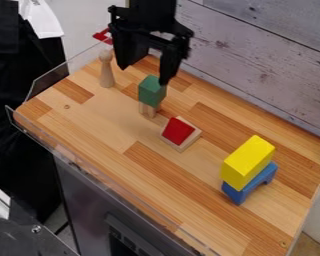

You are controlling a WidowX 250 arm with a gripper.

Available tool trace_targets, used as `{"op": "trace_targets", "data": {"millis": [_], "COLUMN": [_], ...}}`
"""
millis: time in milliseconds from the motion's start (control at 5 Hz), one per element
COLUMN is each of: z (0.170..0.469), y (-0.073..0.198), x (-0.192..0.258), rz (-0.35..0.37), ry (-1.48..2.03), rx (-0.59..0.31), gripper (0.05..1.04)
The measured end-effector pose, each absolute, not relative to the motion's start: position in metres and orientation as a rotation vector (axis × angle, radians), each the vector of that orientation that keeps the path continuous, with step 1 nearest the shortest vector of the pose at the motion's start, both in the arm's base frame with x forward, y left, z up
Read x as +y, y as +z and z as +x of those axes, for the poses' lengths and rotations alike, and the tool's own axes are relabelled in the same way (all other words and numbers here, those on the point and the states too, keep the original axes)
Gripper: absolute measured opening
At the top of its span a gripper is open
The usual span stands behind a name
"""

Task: Put the green cube on top of the plus

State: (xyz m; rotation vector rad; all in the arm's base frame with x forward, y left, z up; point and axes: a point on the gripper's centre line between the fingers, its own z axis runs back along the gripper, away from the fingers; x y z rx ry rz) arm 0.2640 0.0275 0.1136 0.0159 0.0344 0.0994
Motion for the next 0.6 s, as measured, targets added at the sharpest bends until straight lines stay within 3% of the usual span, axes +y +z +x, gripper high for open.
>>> {"op": "trace_targets", "data": {"millis": [200, 600], "z": [0.248, 0.234], "y": [0.119, 0.102], "x": [-0.002, -0.056], "rz": [-0.009, -0.095], "ry": [0.062, 0.079], "rx": [0.02, 0.012], "gripper": [0.999, 0.999]}}
